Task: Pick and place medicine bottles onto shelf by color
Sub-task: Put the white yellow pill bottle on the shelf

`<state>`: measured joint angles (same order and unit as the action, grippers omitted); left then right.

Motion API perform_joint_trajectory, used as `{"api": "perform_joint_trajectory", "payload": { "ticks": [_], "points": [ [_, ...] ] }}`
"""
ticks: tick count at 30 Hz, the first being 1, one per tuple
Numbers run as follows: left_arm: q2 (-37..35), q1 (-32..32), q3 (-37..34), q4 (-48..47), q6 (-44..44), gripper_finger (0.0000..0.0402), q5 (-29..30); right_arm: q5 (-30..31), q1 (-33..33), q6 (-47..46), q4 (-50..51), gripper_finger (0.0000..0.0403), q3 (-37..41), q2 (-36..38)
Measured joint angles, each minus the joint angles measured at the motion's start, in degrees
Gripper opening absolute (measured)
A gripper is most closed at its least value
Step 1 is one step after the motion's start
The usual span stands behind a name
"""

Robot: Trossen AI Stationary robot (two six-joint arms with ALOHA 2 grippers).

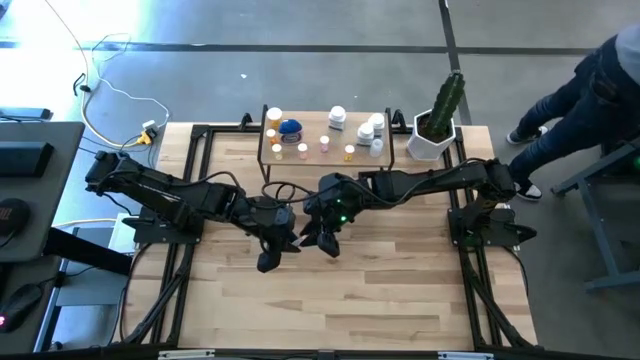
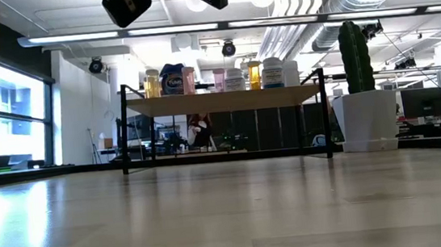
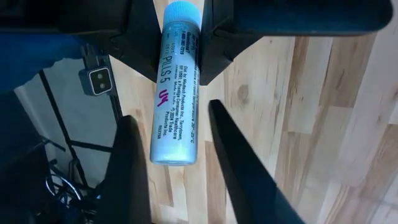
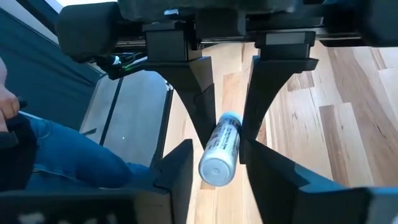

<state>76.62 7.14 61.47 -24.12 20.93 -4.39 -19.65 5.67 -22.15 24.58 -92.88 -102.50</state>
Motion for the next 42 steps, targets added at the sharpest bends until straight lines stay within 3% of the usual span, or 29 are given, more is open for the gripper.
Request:
{"api": "perform_joint_trajectory", "payload": {
  "ticks": [10, 22, 42],
  "points": [
    [0.0, 0.0, 0.0, -0.1, 0.5, 0.0076, 0.6, -0.2, 0.0, 0.1, 0.8, 0.0076, 0.0, 0.0],
    [0.0, 0.0, 0.0, -0.6, 0.0, 0.0081, 0.6, 0.2, 0.0, -0.9, 1.6, 0.0069, -0.1, 0.0],
    [0.0, -0.9, 0.0, -3.0, -3.2, 0.0225, 0.6, 3.2, 0.0, -3.5, 4.1, 0.0068, -0.1, 0.1]
  ]
}}
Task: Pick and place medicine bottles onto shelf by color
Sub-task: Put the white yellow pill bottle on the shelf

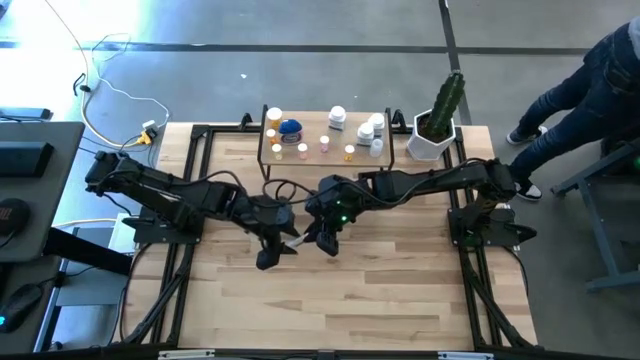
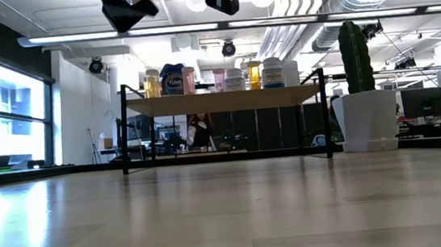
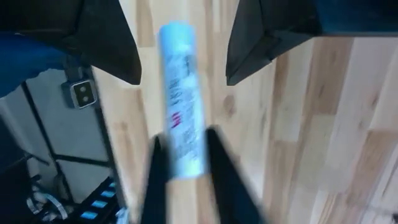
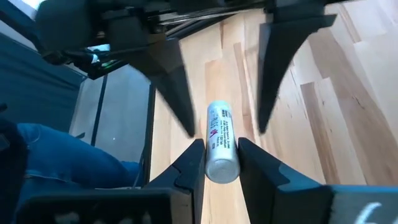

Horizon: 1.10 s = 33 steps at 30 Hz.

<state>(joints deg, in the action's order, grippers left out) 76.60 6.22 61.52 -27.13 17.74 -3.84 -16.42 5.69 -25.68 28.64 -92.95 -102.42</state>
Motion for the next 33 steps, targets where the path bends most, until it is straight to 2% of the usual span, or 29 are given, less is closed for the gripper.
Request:
{"api": "perform_joint_trajectory", "payload": {
  "ticks": [9, 24, 33],
  "points": [
    [-0.9, -4.2, 0.0, -5.8, -1.2, 0.0229, -4.9, 4.6, 0.0, -1.4, 3.7, 0.0068, 0.0, 3.2],
    [-5.6, -10.5, 0.0, -5.3, -9.5, 0.0229, -4.4, 13.9, 0.0, -2.6, 7.2, 0.0068, 0.0, 8.6],
    [-10.2, -16.9, 0.0, -1.4, -16.1, 0.0229, -4.3, 21.9, 0.0, -2.4, 4.3, 0.0068, 0.0, 12.9]
  ]
}}
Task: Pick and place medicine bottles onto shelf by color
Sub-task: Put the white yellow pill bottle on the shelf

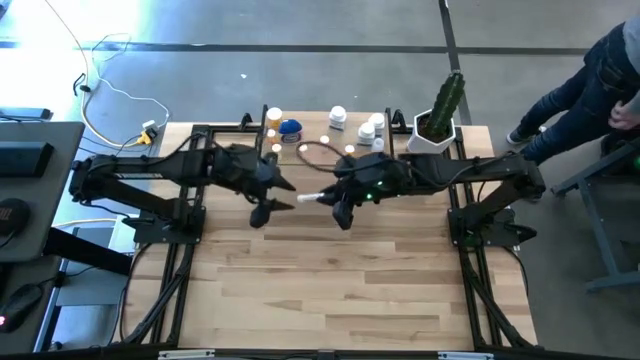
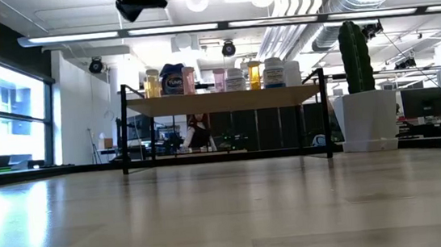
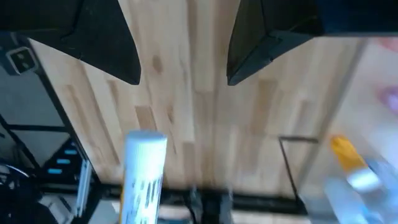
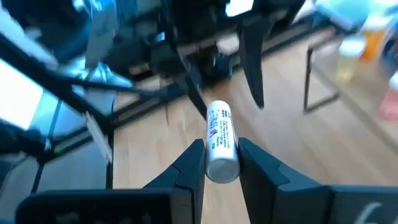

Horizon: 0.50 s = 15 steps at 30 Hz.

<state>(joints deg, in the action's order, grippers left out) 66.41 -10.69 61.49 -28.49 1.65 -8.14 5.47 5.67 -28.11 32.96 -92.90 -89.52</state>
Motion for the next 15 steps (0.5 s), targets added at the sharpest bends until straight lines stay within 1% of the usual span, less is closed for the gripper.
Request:
{"api": "perform_joint_trajectory", "payload": {
  "ticks": [3, 8, 11, 15],
  "points": [
    [-1.6, -2.0, 0.0, 3.0, -2.5, 0.0229, 0.0, 3.0, 0.0, 1.7, -3.1, 0.0068, 0.0, 1.7],
    [-4.2, -5.3, 0.0, 6.8, -2.9, 0.0229, -0.2, 8.5, 0.0, 6.4, -10.4, 0.0068, 0.0, 4.0],
    [-5.4, -6.7, 0.0, 10.7, -2.9, 0.0229, -0.2, 10.6, 0.0, 10.2, -15.8, 0.0068, 0.0, 4.7],
    [-6.7, -7.4, 0.0, 17.7, -2.9, 0.0229, -0.2, 11.5, -0.2, 15.3, -22.2, 0.0068, 0.0, 4.9]
  ]
}}
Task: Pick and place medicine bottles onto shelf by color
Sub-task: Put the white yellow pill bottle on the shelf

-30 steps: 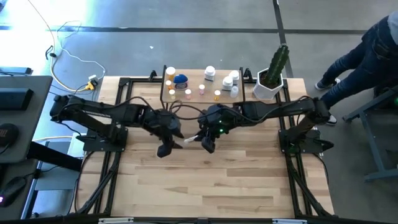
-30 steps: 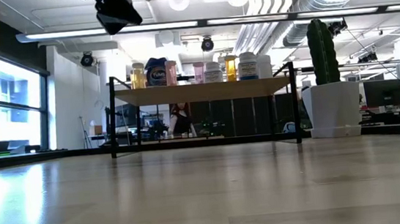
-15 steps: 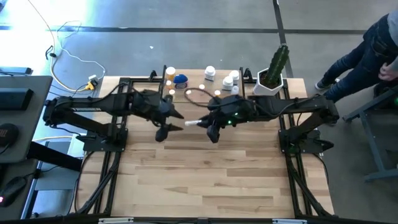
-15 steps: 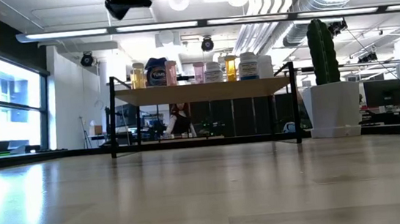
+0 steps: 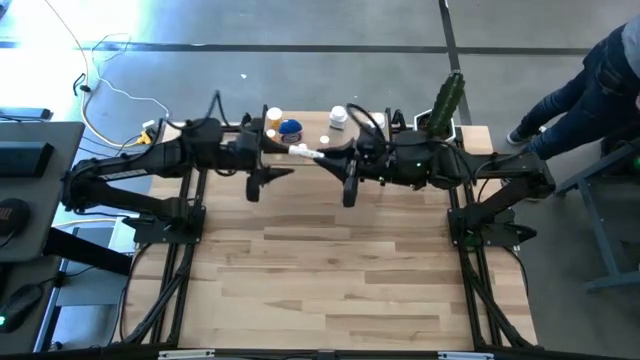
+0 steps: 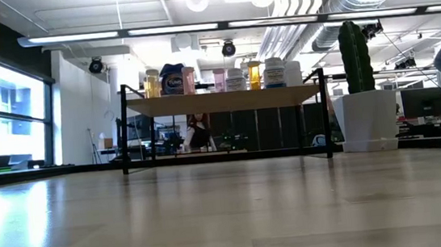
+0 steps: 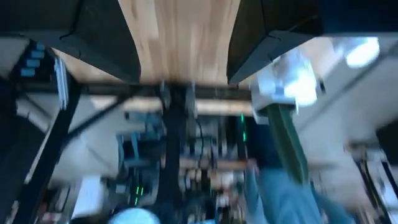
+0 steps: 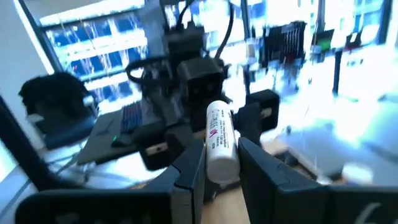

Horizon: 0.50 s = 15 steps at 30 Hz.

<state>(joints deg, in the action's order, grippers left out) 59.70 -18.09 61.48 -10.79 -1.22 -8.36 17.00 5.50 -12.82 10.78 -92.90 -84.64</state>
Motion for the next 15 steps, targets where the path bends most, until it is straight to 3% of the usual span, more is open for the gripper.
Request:
{"api": "perform_joint_trajectory", "payload": {
  "ticks": [8, 15],
  "points": [
    [-1.9, -0.3, 0.0, 14.1, 0.9, 0.0229, -0.2, 2.1, 0.0, 9.0, -12.3, 0.0068, 0.0, 0.0],
    [-1.9, -0.3, 0.0, 29.2, 9.5, 0.0229, -2.2, 1.2, 0.0, 13.4, -21.4, 0.0068, 0.0, 0.0]
  ]
}}
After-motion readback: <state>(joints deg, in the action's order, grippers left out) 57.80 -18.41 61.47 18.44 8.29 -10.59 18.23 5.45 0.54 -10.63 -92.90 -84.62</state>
